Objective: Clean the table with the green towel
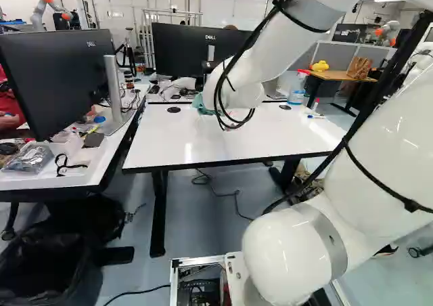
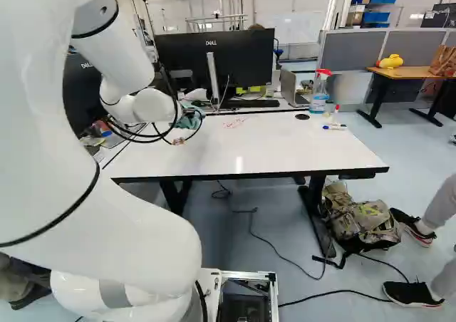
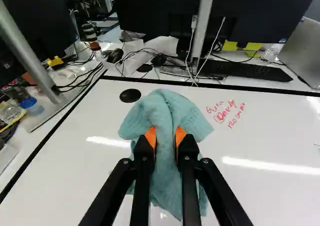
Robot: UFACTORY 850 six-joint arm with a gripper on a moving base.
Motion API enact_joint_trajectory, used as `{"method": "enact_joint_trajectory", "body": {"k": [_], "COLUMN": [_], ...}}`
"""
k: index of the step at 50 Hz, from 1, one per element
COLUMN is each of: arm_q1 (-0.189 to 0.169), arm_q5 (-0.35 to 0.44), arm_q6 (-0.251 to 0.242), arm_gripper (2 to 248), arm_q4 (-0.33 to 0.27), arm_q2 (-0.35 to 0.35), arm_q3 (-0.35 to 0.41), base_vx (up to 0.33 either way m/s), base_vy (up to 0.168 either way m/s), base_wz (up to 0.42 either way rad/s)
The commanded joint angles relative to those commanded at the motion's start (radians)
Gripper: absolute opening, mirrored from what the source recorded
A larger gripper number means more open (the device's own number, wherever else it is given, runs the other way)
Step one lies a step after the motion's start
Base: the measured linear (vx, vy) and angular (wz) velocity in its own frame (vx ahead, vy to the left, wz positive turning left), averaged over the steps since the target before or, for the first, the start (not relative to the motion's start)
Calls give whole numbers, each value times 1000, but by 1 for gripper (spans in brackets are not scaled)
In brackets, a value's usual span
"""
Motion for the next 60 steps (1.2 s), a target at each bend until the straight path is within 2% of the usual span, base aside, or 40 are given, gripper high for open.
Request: {"method": "enact_joint_trajectory", "body": {"k": [32,60], "arm_q1": [-112,-175], "arm_q5": [0,0], "arm_q6": [0,0], "arm_gripper": [61,61], "arm_q4": [0,0], "arm_q2": [-90,-211], "arm_q3": [-87,-211], "base_vx": [0,0], "base_vy": [0,0], "base_wz": [0,0]}}
